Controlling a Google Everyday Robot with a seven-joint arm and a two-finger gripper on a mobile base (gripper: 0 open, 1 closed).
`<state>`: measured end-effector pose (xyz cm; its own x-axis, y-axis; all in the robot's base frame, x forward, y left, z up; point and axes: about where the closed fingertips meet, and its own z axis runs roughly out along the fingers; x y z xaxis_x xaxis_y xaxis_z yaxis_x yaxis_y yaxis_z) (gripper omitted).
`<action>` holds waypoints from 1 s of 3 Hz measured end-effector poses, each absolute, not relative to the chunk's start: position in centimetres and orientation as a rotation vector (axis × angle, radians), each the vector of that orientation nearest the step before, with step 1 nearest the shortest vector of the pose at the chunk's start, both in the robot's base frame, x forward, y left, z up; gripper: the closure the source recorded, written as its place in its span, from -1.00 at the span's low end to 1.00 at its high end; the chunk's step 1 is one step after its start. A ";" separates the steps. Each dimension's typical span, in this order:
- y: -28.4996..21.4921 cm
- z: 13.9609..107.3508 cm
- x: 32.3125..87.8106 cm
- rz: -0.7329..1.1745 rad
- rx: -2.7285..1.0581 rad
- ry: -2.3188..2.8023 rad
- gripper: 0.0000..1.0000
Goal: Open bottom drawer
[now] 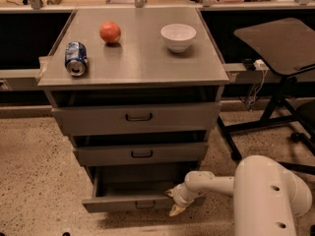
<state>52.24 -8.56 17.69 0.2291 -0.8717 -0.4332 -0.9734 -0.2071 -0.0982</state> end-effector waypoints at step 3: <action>-7.1 19.0 46.3 0.521 -2.176 1.715 -1.00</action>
Offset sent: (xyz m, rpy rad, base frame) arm -0.0841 0.0179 0.0212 0.0364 0.1041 0.0403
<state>46.28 -7.08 18.95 0.2128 -0.8563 -0.4706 -0.9734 -0.2277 -0.0259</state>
